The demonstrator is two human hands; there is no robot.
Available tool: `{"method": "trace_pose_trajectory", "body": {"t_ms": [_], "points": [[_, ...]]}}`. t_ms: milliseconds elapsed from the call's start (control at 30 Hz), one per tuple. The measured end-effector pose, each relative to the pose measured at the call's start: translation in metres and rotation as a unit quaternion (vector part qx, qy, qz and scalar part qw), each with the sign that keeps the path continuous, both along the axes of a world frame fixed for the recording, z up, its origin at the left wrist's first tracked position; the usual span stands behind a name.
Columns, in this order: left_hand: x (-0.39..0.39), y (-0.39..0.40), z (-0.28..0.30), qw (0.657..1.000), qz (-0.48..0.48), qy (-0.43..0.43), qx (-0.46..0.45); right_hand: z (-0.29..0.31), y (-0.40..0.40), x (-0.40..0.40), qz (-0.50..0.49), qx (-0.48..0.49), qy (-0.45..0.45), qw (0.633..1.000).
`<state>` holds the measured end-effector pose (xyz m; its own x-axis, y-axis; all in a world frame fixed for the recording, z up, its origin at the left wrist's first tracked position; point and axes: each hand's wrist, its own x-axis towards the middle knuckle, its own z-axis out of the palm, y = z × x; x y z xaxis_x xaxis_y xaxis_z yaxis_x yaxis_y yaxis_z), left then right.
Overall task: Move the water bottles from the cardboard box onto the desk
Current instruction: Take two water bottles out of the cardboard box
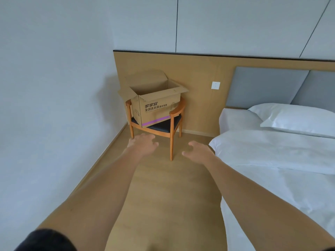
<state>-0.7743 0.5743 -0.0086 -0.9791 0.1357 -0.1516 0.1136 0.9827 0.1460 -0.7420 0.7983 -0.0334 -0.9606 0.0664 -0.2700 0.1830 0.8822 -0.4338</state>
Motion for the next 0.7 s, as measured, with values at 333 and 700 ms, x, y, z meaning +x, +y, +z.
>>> {"method": "trace_pose_trajectory", "body": {"t_ms": [333,700], "points": [[-0.196,0.047,-0.021,0.998,-0.054,0.026,0.028,0.01,0.049,-0.162,-0.052,0.01,0.017,0.998],[-0.409,0.072,-0.033,0.994,-0.086,-0.012,0.069,0.038,0.074,-0.34,-0.066,0.029,0.015,0.997]]}}
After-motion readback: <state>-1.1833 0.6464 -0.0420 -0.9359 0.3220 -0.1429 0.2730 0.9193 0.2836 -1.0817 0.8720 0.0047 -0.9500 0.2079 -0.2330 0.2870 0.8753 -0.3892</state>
